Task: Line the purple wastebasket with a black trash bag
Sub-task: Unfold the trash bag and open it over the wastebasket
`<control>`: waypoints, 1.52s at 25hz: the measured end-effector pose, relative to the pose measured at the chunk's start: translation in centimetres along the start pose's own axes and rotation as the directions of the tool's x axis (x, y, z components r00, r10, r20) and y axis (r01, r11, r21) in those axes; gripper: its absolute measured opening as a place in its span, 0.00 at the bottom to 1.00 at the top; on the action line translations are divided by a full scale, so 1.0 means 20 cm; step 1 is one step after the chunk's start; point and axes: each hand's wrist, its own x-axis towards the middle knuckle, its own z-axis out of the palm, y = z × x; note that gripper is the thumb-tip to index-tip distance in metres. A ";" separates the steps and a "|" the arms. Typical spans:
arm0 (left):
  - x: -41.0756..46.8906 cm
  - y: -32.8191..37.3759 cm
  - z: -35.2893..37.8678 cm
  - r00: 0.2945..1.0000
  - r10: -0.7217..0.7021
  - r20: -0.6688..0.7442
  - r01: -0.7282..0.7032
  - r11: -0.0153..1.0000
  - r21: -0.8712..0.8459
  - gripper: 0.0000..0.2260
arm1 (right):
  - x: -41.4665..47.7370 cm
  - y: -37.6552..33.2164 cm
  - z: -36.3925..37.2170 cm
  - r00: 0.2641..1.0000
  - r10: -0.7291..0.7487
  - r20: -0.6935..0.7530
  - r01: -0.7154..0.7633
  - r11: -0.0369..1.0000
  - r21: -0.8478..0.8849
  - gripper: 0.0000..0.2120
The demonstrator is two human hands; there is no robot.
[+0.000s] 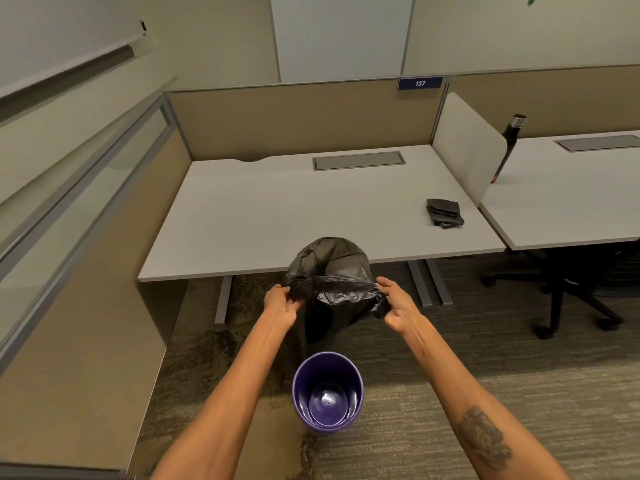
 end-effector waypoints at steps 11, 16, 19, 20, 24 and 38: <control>0.03 0.03 -0.18 0.869 0.398 0.292 -0.429 0.317 0.846 0.13 | 0.00 -0.01 -0.09 0.917 -0.355 0.179 0.309 0.352 -0.884 0.09; 0.05 0.10 -0.30 0.674 0.148 0.724 -0.669 -0.293 0.683 0.13 | 0.01 -0.03 -0.13 0.891 -0.454 0.012 0.291 0.550 -0.783 0.11; 0.06 0.10 -0.36 0.676 0.136 0.724 -0.560 -0.544 0.625 0.14 | -0.01 -0.03 -0.13 0.898 -0.286 0.334 0.364 0.058 -0.929 0.16; 0.07 0.10 -0.37 0.680 0.193 0.708 -0.526 -0.544 0.654 0.14 | -0.01 -0.01 -0.13 0.905 -0.210 0.370 0.348 -0.139 -0.927 0.17; 0.08 0.11 -0.41 0.688 0.417 0.594 -0.452 -0.395 0.800 0.09 | 0.00 0.04 -0.13 0.906 -0.278 0.318 0.188 -0.410 -0.893 0.10; 0.20 0.13 -0.62 0.872 -0.211 0.441 -0.463 -0.648 0.605 0.22 | -0.05 0.24 -0.23 0.980 -0.200 0.011 -0.043 -0.263 -0.964 0.20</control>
